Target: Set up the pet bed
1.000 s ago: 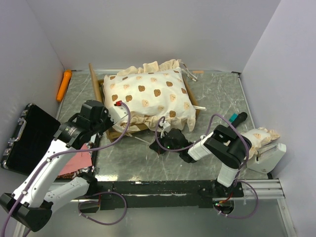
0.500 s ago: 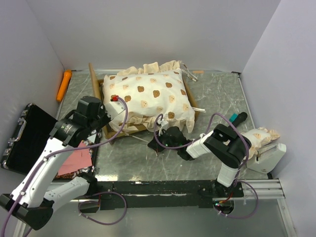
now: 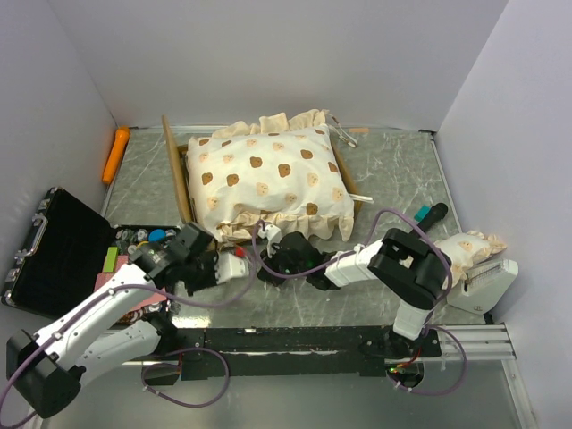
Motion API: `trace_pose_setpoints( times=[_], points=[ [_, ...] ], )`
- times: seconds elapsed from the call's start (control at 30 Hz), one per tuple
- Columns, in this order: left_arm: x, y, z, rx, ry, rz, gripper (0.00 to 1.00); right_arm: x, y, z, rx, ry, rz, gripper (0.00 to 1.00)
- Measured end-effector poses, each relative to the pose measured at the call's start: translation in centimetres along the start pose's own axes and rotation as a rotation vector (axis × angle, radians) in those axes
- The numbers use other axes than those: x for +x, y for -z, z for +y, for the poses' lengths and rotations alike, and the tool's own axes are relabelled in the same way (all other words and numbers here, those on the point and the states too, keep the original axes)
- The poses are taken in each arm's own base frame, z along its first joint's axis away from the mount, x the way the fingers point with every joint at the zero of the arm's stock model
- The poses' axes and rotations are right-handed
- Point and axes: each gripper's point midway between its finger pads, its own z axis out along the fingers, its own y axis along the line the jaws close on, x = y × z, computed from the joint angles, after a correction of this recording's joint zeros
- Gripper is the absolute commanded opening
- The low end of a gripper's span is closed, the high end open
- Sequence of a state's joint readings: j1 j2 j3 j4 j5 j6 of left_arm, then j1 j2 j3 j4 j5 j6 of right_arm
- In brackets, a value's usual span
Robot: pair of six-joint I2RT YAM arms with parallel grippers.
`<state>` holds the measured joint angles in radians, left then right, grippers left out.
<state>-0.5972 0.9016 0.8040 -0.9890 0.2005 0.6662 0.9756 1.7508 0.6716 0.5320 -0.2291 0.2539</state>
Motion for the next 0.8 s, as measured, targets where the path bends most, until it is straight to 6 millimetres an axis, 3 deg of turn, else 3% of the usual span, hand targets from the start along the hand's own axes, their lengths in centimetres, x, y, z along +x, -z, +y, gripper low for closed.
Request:
trace_pose_setpoints(
  times=[0.1, 0.23, 0.43, 0.63, 0.77, 0.8],
  points=[
    [2.3, -2.1, -2.4, 0.071, -0.076, 0.073, 0.01, -0.1, 0.3, 0.5, -0.024, 0.015, 0.005, 0.00],
    [6.5, -4.1, -2.5, 0.040, -0.118, 0.200, 0.01, -2.0, 2.1, 2.1, -0.078, 0.050, -0.049, 0.00],
    [11.1, -6.0, -1.7, -0.047, -0.181, 0.338, 0.01, -8.6, 6.9, 5.3, -0.147, 0.131, -0.250, 0.00],
    [11.8, -6.3, 1.1, -0.205, -0.217, 0.393, 0.01, -13.0, 7.5, 6.7, -0.158, 0.190, -0.286, 0.00],
    [12.1, -6.3, 2.0, -0.260, -0.226, 0.413, 0.01, -13.7, 7.4, 6.7, -0.150, 0.215, -0.267, 0.00],
    [12.1, -6.3, 2.1, -0.265, -0.226, 0.413, 0.07, -13.7, 7.3, 6.7, -0.152, 0.217, -0.261, 0.00]
  ],
)
